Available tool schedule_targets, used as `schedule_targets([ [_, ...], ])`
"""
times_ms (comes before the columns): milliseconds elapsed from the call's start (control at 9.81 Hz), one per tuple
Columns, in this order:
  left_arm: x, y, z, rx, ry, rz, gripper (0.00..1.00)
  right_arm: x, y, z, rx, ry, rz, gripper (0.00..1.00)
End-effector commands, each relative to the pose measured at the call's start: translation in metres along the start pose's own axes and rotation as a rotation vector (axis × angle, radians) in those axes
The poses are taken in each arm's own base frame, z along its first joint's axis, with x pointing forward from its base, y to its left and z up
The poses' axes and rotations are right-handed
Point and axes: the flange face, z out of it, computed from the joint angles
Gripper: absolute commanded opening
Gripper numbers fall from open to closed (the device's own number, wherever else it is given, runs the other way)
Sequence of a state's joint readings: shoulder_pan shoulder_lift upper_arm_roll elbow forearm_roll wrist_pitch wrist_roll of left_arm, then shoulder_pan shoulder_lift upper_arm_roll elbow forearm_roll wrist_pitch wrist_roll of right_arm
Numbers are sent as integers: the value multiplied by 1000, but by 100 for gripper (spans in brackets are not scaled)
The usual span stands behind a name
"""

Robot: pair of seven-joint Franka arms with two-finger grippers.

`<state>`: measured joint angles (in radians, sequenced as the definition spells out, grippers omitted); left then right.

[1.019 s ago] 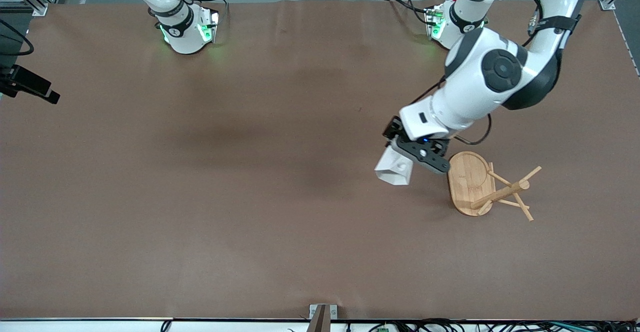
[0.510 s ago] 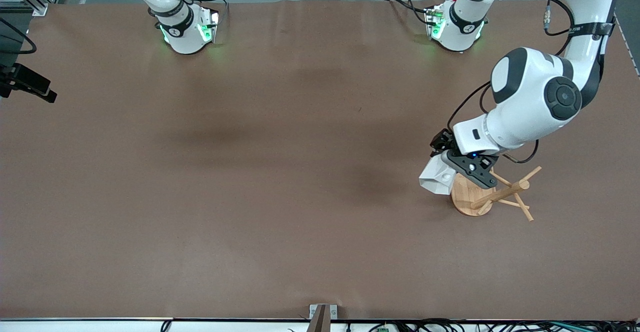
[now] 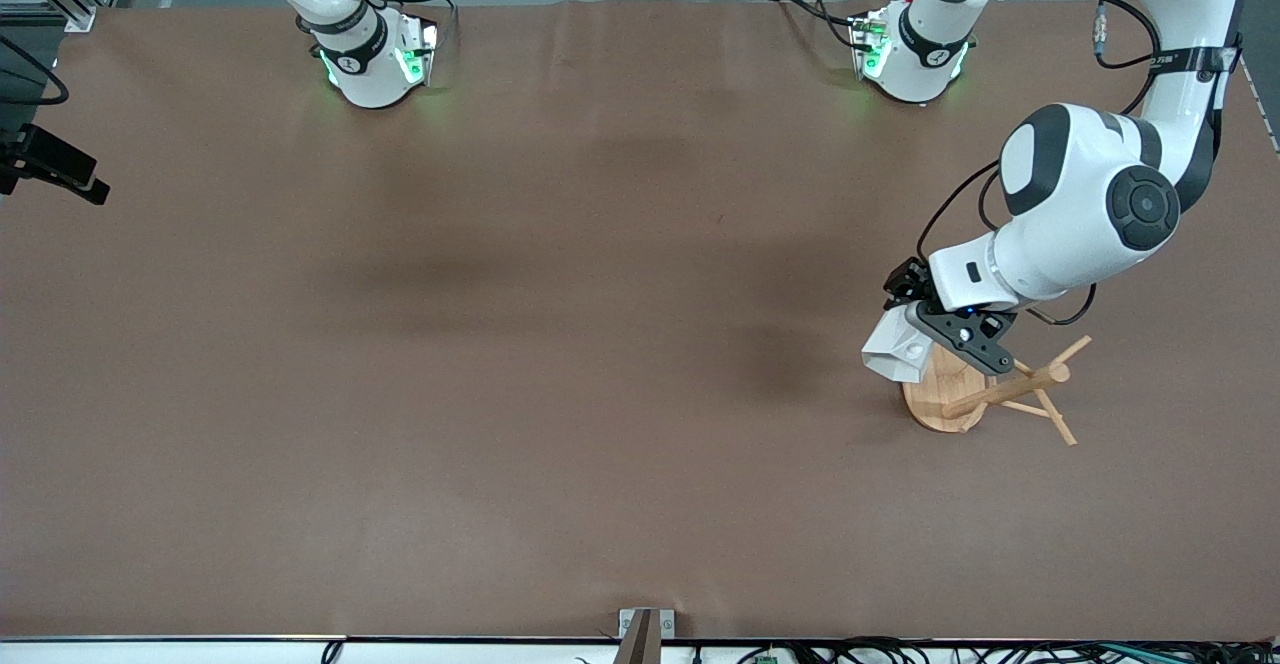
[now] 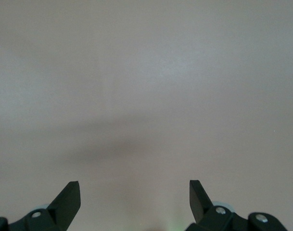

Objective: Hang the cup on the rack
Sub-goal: 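Move the cup with the left gripper over the wooden rack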

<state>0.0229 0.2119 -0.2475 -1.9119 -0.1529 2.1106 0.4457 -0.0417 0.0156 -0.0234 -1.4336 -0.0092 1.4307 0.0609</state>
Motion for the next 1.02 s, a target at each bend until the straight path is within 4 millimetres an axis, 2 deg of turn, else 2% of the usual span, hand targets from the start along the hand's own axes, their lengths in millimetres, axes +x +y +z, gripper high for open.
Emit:
schedule_targets([
  [0,-17,-1,4,-14,-31,-4,1,-4,3,-5,-12,4,-9,100],
  [408,-27,-29,-3,3,-34,-46,1,-4,5,-5,-10,4,-6,100],
  [917,-26,-42,1,8,-18,-49,1,-4,7,-3,-11,-6,-5,100],
])
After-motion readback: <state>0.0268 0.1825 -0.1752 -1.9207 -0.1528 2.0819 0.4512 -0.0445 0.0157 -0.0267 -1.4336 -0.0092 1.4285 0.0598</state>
